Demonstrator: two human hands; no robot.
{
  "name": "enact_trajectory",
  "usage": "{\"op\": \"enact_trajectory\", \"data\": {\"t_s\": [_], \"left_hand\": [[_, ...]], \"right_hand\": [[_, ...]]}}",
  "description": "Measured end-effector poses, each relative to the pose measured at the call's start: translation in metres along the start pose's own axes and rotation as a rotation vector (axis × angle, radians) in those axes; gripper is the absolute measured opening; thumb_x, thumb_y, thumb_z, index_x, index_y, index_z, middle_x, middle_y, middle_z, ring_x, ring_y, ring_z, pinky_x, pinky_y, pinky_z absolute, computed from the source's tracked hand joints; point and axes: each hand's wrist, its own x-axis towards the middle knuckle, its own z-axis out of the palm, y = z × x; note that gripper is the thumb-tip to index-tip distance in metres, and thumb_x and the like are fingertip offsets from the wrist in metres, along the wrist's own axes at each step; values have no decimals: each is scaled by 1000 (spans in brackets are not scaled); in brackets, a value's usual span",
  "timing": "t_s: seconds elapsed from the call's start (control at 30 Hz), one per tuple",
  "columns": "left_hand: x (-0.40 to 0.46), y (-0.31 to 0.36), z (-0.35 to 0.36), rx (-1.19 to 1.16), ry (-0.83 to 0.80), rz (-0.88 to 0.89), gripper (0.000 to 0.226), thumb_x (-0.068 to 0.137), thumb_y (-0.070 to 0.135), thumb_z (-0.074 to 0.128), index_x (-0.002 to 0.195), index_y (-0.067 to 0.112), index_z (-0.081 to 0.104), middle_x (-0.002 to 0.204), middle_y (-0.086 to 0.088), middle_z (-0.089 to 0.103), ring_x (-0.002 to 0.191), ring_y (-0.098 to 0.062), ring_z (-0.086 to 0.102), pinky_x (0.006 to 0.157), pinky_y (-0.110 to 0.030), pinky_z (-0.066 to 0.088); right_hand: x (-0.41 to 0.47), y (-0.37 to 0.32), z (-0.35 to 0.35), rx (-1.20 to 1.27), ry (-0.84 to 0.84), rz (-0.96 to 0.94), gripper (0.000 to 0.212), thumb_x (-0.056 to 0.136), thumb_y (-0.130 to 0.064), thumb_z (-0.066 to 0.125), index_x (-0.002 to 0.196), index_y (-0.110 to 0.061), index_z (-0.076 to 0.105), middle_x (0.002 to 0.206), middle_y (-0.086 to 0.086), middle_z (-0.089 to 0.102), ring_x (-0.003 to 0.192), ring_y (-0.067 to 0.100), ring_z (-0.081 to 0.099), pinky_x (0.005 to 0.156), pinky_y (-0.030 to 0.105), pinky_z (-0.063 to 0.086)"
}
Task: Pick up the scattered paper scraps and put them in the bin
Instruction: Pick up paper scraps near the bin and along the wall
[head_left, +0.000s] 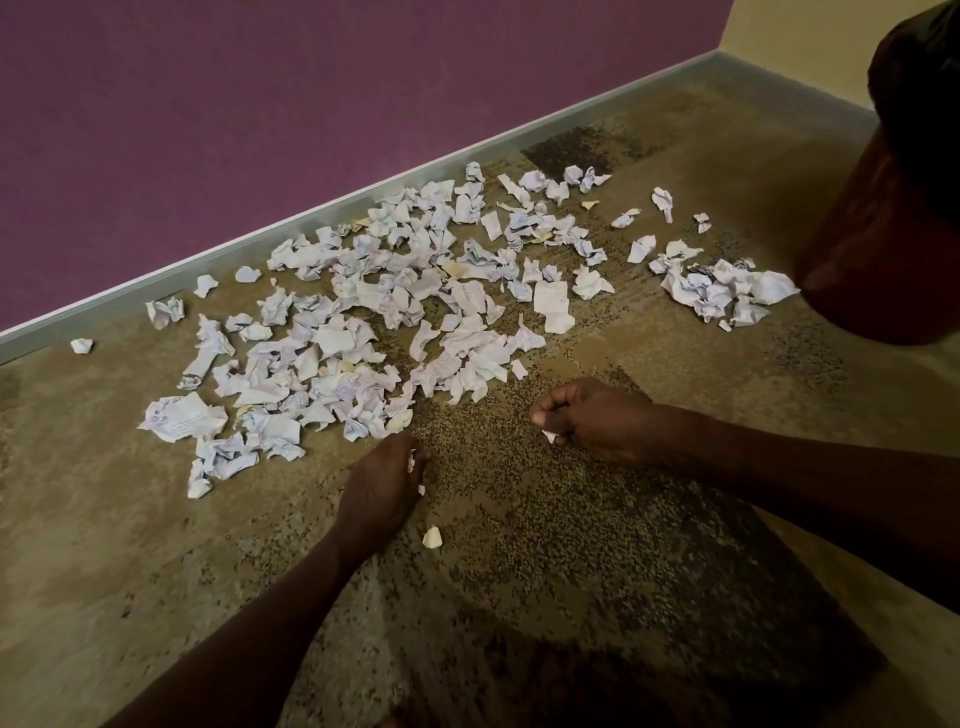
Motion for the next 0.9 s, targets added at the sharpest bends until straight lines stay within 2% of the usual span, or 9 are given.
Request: {"op": "enact_trajectory", "data": {"t_s": [0.1, 0.2, 0.27, 0.37, 0.43, 0.5, 0.6, 0.73, 0.9], "left_hand": [[-5, 1, -9, -88, -42, -21, 22, 102, 37, 35, 97, 19, 46, 91, 2, 54, 78, -15, 52, 66, -30, 36], [-9, -2, -16, -134, -87, 1, 14, 102, 31, 38, 94, 19, 39, 84, 3, 50, 73, -12, 48, 64, -29, 33], [-12, -4, -18, -178, -121, 23, 8, 101, 26, 40, 102, 19, 40, 86, 5, 54, 74, -10, 52, 65, -28, 37], [-19, -11, -14, -192, -131, 124, 20, 98, 14, 43, 117, 15, 51, 101, 5, 57, 87, -10, 56, 75, -27, 43], [-26, -13, -9, -195, -125, 211, 21, 99, 22, 39, 108, 19, 58, 98, 8, 56, 86, -8, 53, 74, -26, 43], [-36, -14, -7, -190, -146, 266, 29, 100, 43, 35, 98, 23, 55, 89, 11, 55, 78, -5, 52, 68, -28, 44], [-51, -11, -8, -111, -188, 364, 38, 93, 60, 45, 106, 25, 54, 90, 17, 49, 76, 1, 50, 63, -18, 43], [-59, -14, -6, -36, -188, 433, 42, 90, 61, 53, 114, 27, 54, 94, 17, 53, 76, 3, 52, 62, -17, 46], [-59, -13, 2, -3, -140, 378, 45, 98, 60, 27, 105, 26, 55, 97, 11, 58, 80, -5, 56, 65, -21, 44]], "right_hand": [[2, -1, 0, 7, 0, -10, 15, 90, 5, 59, 80, -5, 65, 85, 4, 63, 71, 10, 53, 56, 20, 45], [5, -1, 0, -2, -1, -3, 13, 89, 5, 60, 82, -4, 65, 88, 3, 64, 75, 10, 55, 58, 20, 47], [8, 0, 1, -8, -8, 4, 9, 89, 4, 61, 85, -2, 66, 87, 3, 63, 76, 11, 55, 58, 20, 47], [12, 0, 7, -32, -25, 12, 5, 90, 2, 61, 90, 0, 66, 90, 3, 64, 76, 11, 55, 58, 20, 47], [14, -2, 12, -53, -40, 10, 5, 90, 1, 61, 90, 0, 65, 91, 5, 64, 76, 11, 54, 60, 21, 46], [17, -3, 16, -59, -56, 6, 5, 90, 1, 61, 89, -2, 66, 92, 4, 63, 78, 12, 55, 62, 23, 46], [18, -4, 18, -71, -78, -3, 9, 90, 1, 61, 86, -5, 66, 92, -1, 62, 82, 12, 57, 66, 24, 47], [14, -4, 18, -71, -88, -13, 11, 90, 3, 59, 87, -4, 66, 90, -3, 63, 79, 9, 56, 62, 22, 46], [11, -2, 13, -52, -72, -5, 12, 91, 5, 57, 100, 10, 63, 83, -4, 61, 66, 1, 59, 55, 19, 45]]}}
